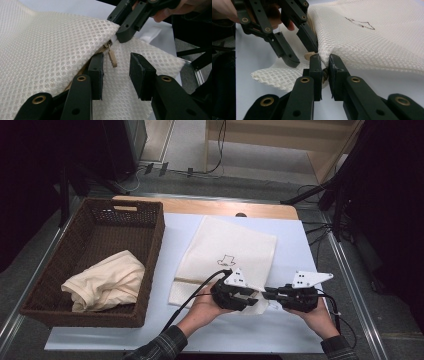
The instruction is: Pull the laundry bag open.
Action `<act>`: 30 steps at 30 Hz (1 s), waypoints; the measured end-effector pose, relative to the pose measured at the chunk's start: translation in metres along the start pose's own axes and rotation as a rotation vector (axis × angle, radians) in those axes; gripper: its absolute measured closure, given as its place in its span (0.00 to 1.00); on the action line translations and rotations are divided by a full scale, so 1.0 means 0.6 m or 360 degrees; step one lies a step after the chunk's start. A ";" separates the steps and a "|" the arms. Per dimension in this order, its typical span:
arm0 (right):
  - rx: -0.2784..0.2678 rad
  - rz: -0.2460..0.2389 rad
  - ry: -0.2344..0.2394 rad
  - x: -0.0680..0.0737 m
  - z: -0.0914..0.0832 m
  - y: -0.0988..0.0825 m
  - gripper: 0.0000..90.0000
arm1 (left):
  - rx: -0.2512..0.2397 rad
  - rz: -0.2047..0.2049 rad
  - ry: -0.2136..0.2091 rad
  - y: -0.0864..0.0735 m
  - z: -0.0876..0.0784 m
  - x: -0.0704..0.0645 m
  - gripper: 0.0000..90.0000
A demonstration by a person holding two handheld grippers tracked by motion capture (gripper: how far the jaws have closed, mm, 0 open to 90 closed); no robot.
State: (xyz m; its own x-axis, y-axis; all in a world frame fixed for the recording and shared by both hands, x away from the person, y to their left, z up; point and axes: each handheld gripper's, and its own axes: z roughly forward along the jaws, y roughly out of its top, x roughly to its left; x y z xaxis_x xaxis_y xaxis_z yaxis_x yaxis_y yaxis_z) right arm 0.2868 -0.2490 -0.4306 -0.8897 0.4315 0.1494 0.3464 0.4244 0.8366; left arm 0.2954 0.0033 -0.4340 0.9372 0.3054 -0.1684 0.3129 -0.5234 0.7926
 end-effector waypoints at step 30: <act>-0.0007 0.0007 0.0011 -0.003 0.001 -0.004 0.93 | -0.0010 -0.0046 0.0040 0.002 0.007 0.005 0.98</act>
State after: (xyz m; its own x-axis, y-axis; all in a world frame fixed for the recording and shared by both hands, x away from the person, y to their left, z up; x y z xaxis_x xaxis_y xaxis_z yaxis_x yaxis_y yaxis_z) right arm 0.2875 -0.2503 -0.4333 -0.8902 0.4277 0.1570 0.3491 0.4190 0.8382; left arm 0.2992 0.0000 -0.4359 0.9236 0.3403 -0.1767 0.3389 -0.5089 0.7913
